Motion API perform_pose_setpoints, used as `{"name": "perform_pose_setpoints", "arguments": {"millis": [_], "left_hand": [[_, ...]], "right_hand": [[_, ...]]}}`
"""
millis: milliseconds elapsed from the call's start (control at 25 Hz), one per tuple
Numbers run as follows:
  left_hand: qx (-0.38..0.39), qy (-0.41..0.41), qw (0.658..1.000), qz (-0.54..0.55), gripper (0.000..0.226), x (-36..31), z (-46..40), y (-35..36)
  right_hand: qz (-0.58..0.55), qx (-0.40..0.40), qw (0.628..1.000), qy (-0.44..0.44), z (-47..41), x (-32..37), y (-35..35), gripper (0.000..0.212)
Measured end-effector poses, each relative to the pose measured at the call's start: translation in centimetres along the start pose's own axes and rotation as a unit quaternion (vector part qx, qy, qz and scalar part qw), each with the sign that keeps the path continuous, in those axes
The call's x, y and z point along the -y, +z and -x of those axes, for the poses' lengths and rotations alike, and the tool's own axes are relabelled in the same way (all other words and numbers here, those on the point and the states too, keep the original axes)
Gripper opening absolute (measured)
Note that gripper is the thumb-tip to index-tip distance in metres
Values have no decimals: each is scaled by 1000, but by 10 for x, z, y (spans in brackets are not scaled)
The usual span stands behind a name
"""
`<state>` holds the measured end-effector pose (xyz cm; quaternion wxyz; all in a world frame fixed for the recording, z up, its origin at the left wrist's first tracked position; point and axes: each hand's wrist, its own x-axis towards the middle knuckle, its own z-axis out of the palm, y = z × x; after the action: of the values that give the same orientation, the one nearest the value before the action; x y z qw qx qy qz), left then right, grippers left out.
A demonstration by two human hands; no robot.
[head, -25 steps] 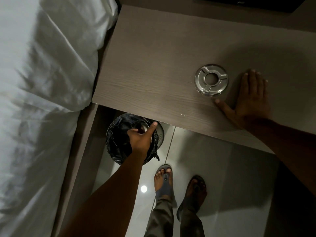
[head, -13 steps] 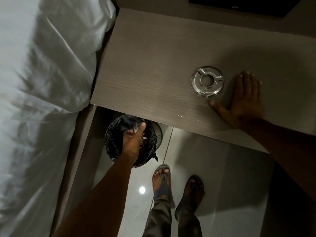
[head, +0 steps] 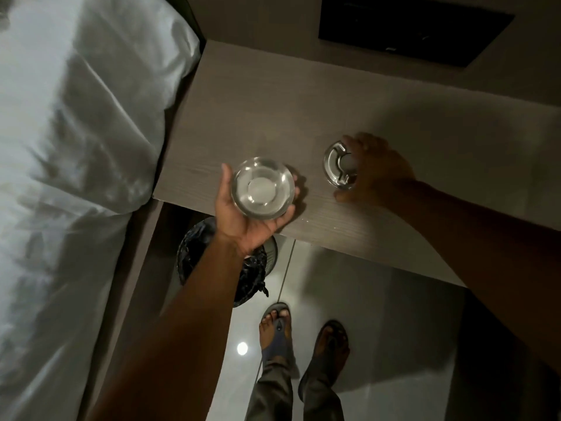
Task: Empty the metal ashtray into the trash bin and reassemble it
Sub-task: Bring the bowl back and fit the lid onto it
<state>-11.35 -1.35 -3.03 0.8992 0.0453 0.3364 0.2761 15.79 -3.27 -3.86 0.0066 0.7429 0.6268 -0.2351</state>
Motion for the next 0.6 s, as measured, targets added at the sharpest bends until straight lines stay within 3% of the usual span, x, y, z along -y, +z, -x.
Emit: {"name": "perform_pose_setpoints", "arguments": {"millis": [200,400,600], "left_hand": [[53,-75,994,56,98,11,-52,27],[62,-98,991,63,95,23,-65,23],[62,-110,989,71,92,29,-78,25]], "right_hand": [[10,20,1000,14,-8,8,-14,97],[84,11,996,26,-11,19,-19,99],[6,-2,1000,16,1,-4,-48,113]]}}
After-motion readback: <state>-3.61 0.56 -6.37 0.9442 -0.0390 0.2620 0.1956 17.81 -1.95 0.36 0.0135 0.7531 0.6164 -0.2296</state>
